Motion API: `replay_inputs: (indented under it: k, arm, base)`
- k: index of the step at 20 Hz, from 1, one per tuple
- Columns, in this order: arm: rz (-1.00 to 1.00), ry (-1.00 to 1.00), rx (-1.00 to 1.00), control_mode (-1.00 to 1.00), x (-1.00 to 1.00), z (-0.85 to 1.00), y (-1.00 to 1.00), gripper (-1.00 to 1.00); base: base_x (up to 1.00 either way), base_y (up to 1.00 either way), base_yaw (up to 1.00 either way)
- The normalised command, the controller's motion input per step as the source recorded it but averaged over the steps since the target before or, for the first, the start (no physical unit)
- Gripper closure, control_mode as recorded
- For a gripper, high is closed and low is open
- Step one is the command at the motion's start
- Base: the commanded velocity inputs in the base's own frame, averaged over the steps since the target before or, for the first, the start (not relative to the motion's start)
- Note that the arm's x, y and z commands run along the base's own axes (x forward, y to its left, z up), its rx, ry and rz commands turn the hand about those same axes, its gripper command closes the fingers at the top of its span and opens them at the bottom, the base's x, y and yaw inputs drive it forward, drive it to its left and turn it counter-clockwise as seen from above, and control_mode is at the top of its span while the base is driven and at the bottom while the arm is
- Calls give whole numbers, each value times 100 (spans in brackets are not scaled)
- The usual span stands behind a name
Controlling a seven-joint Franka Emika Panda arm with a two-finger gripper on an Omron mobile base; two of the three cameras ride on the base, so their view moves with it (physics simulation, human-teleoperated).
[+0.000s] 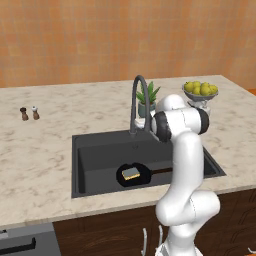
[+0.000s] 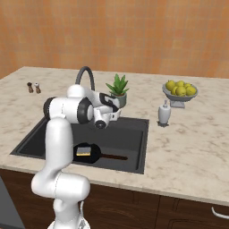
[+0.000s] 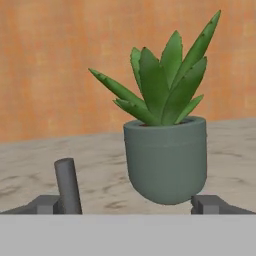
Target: Pick the pan and sponge and place them into the sink. Then turn on the water.
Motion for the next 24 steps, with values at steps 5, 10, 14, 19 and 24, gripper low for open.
replay_inputs:
  k: [5, 10, 14, 19, 24]
  arm:
    - [0, 0, 0, -100, 43, 0, -19, -100]
    - [-4, 0, 1, -100, 34, -9, -70, -100]
    - [-15, 0, 5, -100, 30, -22, -96, -100]
    - [-18, 0, 5, -100, 13, -27, -95, -100]
    - [-19, 0, 14, -100, 0, -26, -100, -100]
  base:
    - [0, 0, 0]
    - [0, 0, 0]
    - [0, 0, 0]
    - [0, 0, 0]
    - [0, 0, 0]
